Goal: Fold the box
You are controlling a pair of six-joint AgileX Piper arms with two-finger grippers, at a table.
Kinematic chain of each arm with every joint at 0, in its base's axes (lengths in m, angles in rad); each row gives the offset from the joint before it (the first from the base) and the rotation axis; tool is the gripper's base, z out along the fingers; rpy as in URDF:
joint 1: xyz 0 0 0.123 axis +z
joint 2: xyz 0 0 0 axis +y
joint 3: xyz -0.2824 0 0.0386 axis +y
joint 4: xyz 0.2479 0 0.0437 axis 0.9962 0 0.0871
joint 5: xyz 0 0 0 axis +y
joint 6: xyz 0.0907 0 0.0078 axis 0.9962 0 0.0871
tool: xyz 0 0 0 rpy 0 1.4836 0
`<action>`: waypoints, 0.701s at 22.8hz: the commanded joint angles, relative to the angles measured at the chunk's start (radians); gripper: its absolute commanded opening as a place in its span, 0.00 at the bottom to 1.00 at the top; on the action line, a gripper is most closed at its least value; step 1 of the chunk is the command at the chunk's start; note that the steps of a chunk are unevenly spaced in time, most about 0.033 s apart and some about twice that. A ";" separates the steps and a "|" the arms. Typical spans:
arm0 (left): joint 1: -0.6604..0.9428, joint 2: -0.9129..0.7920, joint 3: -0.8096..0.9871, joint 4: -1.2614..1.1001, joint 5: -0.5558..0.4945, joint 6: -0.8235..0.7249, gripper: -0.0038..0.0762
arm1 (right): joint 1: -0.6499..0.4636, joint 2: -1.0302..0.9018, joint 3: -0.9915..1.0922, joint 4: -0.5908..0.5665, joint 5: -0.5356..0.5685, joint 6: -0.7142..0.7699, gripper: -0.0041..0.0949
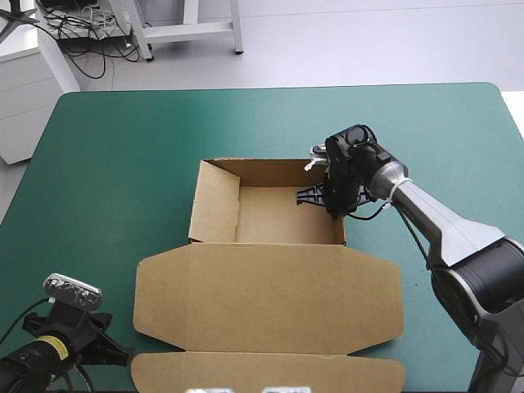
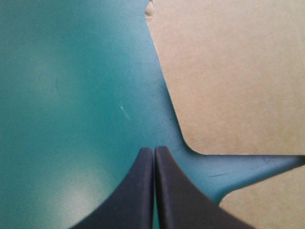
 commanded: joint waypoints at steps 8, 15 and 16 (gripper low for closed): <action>-0.003 0.000 -0.011 0.001 -0.039 -0.002 0.04 | -0.345 -0.079 -0.147 0.018 0.031 -0.128 0.02; -0.003 0.000 -0.011 0.011 -0.039 -0.002 0.04 | -0.834 -0.101 -0.147 0.018 0.025 -0.254 0.02; -0.003 0.000 -0.011 0.016 -0.039 -0.002 0.04 | -0.864 -0.101 -0.147 0.018 0.022 -0.254 0.02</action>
